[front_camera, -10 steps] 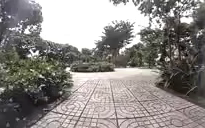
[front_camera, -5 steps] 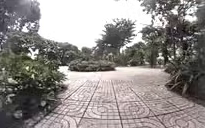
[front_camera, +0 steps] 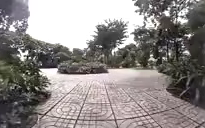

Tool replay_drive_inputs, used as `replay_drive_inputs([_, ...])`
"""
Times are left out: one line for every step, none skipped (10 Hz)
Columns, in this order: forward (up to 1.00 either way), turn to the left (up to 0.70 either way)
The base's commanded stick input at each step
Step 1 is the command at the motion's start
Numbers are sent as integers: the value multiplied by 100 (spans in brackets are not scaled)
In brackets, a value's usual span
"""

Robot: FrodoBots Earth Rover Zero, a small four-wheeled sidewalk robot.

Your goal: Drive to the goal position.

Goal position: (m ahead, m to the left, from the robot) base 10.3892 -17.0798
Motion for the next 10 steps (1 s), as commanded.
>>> replay_drive_inputs([100,-27])
replay_drive_inputs([100,-4])
replay_drive_inputs([100,0])
replay_drive_inputs([100,-27])
replay_drive_inputs([100,-23])
replay_drive_inputs([100,0])
replay_drive_inputs([100,0])
replay_drive_inputs([100,0])
replay_drive_inputs([100,0])
replay_drive_inputs([100,0])
